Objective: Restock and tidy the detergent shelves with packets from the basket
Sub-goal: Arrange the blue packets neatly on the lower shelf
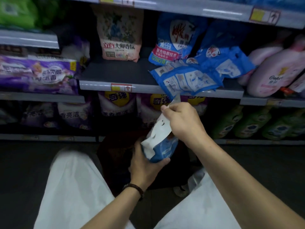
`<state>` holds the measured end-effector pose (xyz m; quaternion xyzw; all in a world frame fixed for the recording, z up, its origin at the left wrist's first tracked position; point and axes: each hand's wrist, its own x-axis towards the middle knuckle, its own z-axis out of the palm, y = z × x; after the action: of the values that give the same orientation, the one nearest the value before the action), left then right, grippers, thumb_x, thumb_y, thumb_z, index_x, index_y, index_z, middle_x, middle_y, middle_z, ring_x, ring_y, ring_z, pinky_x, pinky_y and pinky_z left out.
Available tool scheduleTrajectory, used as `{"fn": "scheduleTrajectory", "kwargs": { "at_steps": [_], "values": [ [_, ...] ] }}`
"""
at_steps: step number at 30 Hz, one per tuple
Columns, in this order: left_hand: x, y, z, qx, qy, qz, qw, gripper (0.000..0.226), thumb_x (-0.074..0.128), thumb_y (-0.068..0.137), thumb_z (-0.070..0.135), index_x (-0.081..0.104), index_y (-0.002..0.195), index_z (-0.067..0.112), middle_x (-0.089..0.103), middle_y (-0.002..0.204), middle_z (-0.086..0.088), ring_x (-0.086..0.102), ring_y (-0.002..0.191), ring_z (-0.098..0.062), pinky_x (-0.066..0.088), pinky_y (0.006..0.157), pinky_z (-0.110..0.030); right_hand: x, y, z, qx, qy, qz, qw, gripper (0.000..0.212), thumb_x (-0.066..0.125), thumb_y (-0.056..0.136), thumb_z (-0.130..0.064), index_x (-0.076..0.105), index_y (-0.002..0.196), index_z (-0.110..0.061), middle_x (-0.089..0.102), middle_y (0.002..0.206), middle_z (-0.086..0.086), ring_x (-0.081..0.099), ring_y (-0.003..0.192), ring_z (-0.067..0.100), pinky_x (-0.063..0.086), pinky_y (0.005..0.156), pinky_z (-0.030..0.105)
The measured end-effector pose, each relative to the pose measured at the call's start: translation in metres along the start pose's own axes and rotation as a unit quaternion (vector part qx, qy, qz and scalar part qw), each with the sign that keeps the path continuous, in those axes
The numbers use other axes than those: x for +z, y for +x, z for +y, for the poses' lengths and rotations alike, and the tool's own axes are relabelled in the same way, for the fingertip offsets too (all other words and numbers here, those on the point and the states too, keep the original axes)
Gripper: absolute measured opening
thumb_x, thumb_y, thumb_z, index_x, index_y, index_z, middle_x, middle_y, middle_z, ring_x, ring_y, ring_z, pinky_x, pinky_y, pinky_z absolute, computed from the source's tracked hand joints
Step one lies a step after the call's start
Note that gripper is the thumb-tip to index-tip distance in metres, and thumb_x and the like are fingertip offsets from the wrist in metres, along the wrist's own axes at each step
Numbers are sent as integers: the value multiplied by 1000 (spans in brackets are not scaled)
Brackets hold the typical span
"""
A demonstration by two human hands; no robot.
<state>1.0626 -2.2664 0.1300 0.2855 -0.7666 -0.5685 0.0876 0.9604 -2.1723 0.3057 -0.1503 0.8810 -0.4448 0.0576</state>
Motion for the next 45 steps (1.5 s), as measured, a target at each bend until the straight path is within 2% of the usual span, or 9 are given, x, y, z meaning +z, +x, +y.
{"fn": "scheduleTrajectory", "kwargs": {
  "at_steps": [5,10,13,17,20,24,33,38,45],
  "values": [
    [-27,-4,35,40,-64,57,995,63,96,61,42,60,112,52,72,103,31,69,93,10,62,87,-36,1,-6,-44,-75,22,-22,997,55,57,104,-41,52,71,2,62,61,21,65,56,38,58,62,59],
    [-59,15,63,28,-156,73,985,44,94,68,29,76,108,31,81,98,11,78,94,-14,63,91,-52,-31,3,-69,-58,239,-136,960,43,46,113,-33,66,95,0,72,74,16,71,57,29,50,45,29],
    [-79,18,84,-7,-226,79,971,40,94,71,21,78,108,17,83,98,0,79,95,-24,61,94,-57,-54,12,-35,-106,197,-14,974,20,72,99,-35,73,99,-15,77,87,4,73,73,18,52,59,31],
    [-109,18,134,10,-269,34,962,28,88,80,6,78,105,10,82,98,-7,78,96,-32,63,90,-49,-68,19,19,-19,84,-13,996,89,92,53,-72,63,127,-33,74,121,-10,71,113,9,57,103,43],
    [-129,13,175,47,-263,-21,963,26,85,82,6,77,106,12,82,98,-7,79,90,-28,63,77,-37,-75,18,24,-24,131,-109,985,103,98,52,-68,59,141,-32,70,138,-9,65,129,12,51,114,48],
    [-143,9,223,90,-265,-94,955,27,80,87,10,74,113,7,80,108,-14,78,96,-36,62,84,-44,-91,10,5,-59,269,-134,952,94,101,52,-40,64,134,-12,78,126,5,74,119,26,59,101,44],
    [-149,39,322,235,-213,-180,931,69,93,73,32,61,132,15,75,126,-11,75,111,-31,59,94,-48,-151,27,-76,-115,389,99,909,46,95,67,-20,77,107,-7,83,100,11,81,88,33,64,67,40],
    [-141,63,355,290,-158,-219,918,71,95,71,11,59,133,14,76,125,-8,74,114,-30,62,91,-40,-185,62,-102,-145,381,134,903,30,91,78,-13,80,105,-8,83,101,13,80,92,37,65,81,52],
    [-112,124,439,300,-145,-229,915,64,92,76,10,63,133,14,76,125,-7,74,115,-28,58,100,-51,-241,138,-113,-182,317,209,907,27,89,79,-30,81,98,-14,84,95,5,81,89,29,66,80,46]
  ]
}}
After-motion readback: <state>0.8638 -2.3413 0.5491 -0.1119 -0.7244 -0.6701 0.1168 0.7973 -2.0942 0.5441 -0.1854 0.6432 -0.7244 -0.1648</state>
